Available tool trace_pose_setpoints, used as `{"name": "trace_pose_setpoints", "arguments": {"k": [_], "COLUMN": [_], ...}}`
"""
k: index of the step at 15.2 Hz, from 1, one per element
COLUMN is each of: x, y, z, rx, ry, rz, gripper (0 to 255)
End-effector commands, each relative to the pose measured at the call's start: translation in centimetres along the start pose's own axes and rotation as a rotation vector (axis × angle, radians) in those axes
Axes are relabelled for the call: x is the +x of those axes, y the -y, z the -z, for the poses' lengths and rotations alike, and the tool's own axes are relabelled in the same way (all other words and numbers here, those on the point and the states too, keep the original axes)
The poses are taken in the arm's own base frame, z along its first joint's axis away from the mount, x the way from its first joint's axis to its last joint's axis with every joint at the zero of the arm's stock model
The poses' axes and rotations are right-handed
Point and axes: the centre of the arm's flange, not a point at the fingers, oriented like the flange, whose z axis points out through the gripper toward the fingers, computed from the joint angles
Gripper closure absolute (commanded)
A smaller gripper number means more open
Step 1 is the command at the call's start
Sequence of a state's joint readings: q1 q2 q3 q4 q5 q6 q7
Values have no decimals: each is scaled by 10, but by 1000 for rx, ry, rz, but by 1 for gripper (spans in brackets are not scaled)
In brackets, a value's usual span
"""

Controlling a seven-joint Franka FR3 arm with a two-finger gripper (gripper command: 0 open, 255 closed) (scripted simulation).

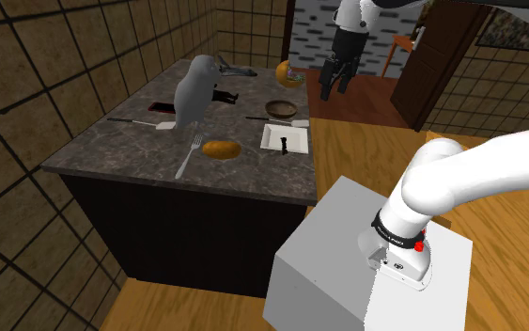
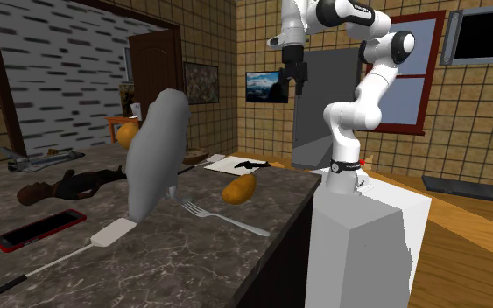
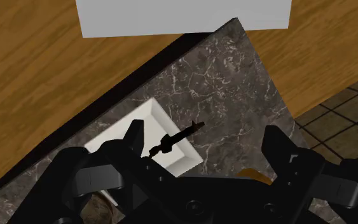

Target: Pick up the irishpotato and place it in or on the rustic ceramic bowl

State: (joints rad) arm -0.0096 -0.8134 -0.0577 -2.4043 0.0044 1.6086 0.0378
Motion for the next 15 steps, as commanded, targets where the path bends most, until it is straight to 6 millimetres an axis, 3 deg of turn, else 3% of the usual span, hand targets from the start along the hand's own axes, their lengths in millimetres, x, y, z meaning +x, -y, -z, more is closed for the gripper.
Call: {"name": "trace_pose_setpoints", "arguments": {"k": [1,15], "x": [0,135], "y": [0,124], "z": [0,-88], "rx": [0,-237], "ry": [0,2], "rz": [0,251], "gripper": [0,0]}}
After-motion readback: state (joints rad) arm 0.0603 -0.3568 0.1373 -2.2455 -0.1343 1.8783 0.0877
